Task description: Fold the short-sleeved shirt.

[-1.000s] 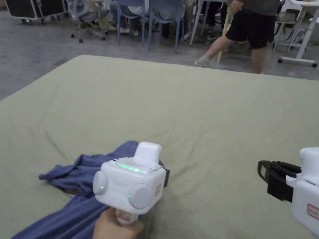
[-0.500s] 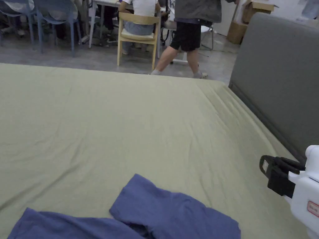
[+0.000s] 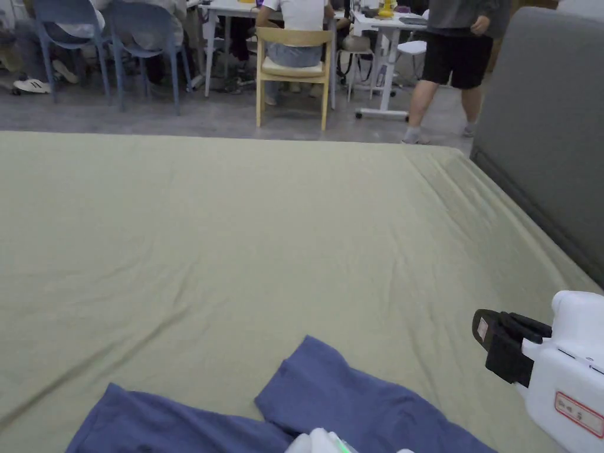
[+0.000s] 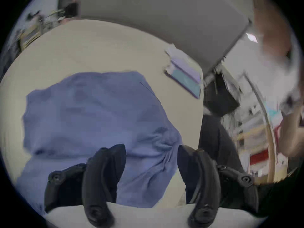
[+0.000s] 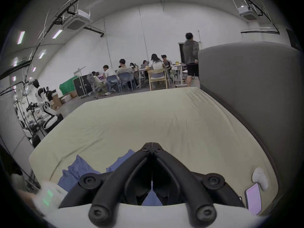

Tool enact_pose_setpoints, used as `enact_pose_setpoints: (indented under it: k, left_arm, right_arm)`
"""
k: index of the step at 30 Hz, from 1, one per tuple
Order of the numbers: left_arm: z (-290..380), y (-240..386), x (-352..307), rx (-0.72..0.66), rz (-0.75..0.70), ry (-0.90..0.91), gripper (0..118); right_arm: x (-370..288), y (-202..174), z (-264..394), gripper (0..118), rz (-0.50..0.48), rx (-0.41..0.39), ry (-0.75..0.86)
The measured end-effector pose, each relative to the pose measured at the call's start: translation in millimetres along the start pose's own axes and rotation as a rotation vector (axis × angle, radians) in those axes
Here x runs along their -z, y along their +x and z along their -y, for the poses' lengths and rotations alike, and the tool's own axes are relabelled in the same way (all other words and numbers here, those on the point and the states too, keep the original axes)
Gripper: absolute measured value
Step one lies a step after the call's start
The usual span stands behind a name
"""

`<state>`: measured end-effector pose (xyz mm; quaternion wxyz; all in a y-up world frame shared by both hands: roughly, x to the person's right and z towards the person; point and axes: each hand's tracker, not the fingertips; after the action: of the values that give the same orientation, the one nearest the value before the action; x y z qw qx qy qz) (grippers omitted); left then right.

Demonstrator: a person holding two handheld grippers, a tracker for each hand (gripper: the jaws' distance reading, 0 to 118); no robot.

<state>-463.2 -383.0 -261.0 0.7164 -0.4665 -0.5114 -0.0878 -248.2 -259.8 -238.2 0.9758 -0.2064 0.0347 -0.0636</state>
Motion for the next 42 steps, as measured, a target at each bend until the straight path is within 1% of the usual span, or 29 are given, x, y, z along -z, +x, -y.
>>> enact_pose_setpoints:
  k: [1, 4, 5, 6, 7, 8, 9, 10, 11, 13, 14, 16, 19, 20, 22, 23, 26, 28, 30, 32, 33, 34, 35, 36, 38, 39, 42]
  left_arm:
    - [9.0, -6.1, -27.5, -0.058, -0.045, 0.065, 72]
    - [51.5, -15.3, -119.0, -0.206, -0.253, 0.283, 72]
    - [70.4, -13.7, -149.8, -0.254, -0.351, 0.345, 59]
    - [90.6, -10.1, -175.3, -0.282, -0.414, 0.419, 22]
    - [109.8, -3.9, -197.7, -0.29, -0.503, 0.488, 0]
    - [124.3, 2.1, -213.3, -0.322, -0.62, 0.507, 0]
    - [135.0, 7.9, -221.8, -0.359, -0.78, 0.517, 0]
    - [146.1, 11.9, -229.1, -0.358, -0.823, 0.494, 0]
    - [152.2, 11.4, -234.1, -0.381, -0.823, 0.456, 0]
    - [161.1, 6.8, -240.4, -0.451, -0.86, 0.461, 0]
    - [159.9, 1.7, -243.8, -0.442, -0.844, 0.471, 0]
    - [154.6, -12.1, -243.0, -0.458, -0.857, 0.472, 0]
    - [137.6, -55.0, -240.0, -0.464, -0.845, 0.483, 0]
    - [127.7, -78.7, -234.1, -0.489, -0.822, 0.432, 18]
    - [114.5, -130.6, -216.9, -0.526, -0.783, 0.335, 81]
    - [109.8, -158.2, -202.4, -0.557, -0.76, 0.275, 86]
    - [107.8, -223.3, -163.4, -0.64, -0.762, 0.159, 86]
    - [110.2, -251.1, -143.2, -0.672, -0.759, 0.096, 86]
    - [114.9, -268.3, -130.4, -0.703, -0.723, 0.086, 86]
    - [116.9, -283.4, -114.8, -0.717, -0.747, 0.002, 86]
    - [118.7, -283.8, -112.1, -0.704, -0.737, 0.014, 80]
    - [117.6, -271.2, -117.6, -0.659, -0.763, 0.077, 54]
    - [116.1, -264.0, -121.0, -0.62, -0.755, 0.127, 1]
    - [114.4, -258.9, -122.7, -0.598, -0.762, 0.14, 1]
    - [111.7, -251.1, -127.4, -0.603, -0.751, 0.118, 1]
    - [110.3, -247.8, -127.8, -0.563, -0.73, 0.089, 1]
    - [109.8, -226.7, -136.3, -0.562, -0.718, 0.125, 1]
  right_arm:
    - [-2.1, -2.3, -0.4, 3, -0.001, -0.013, 0.0]
    - [-10.4, -8.1, 3.6, 3, -0.011, -0.028, -0.001]
    - [-12.9, -10.5, 6.5, 3, -0.016, -0.033, -0.006]
    - [-15.1, -13.4, 9.9, 3, -0.017, -0.039, -0.011]
    - [-17.4, -16.8, 14.5, 3, -0.017, -0.051, -0.015]
    - [-19.1, -20.7, 19.9, 3, -0.009, -0.072, -0.023]
    - [-20.1, -24.3, 24.2, 3, 0.0, -0.091, -0.03]
    - [-20.4, -28.1, 28.9, 3, 0.006, -0.104, -0.037]
    - [-20.6, -31.4, 32.6, 3, 0.005, -0.107, -0.045]
    - [-20.6, -34.8, 38.1, 3, -0.006, -0.103, -0.063]
    - [-20.3, -35.9, 40.2, 3, -0.013, -0.097, -0.068]
    - [-19.1, -37.3, 41.4, 3, -0.015, -0.1, -0.079]
    - [-16.3, -35.8, 42.3, 3, -0.008, -0.103, -0.095]
    - [-14.3, -33.9, 43.2, 3, -0.006, -0.105, -0.1]
    - [-10.4, -31.4, 45.4, 3, 0.007, -0.112, -0.117]
    - [-8.0, -29.6, 47.1, 3, 0.012, -0.112, -0.127]
    - [-1.5, -24.1, 53.5, 3, 0.033, -0.112, -0.161]
    - [2.9, -19.9, 59.2, 3, 0.048, -0.11, -0.183]
    - [9.9, -15.6, 64.6, 3, 0.056, -0.106, -0.212]
    - [19.4, -12.3, 70.8, 3, 0.065, -0.107, -0.243]
    - [22.6, -11.7, 73.2, 3, 0.068, -0.107, -0.251]
    - [25.9, -11.2, 75.7, 3, 0.07, -0.105, -0.259]
    - [28.4, -11.0, 78.1, 3, 0.07, -0.102, -0.265]
    - [31.0, -10.9, 80.6, 3, 0.069, -0.098, -0.27]
    - [38.2, -11.1, 85.8, 3, 0.064, -0.087, -0.286]
    - [41.3, -11.3, 87.6, 3, 0.06, -0.081, -0.296]
    - [48.0, -12.4, 89.8, 3, 0.041, -0.065, -0.312]
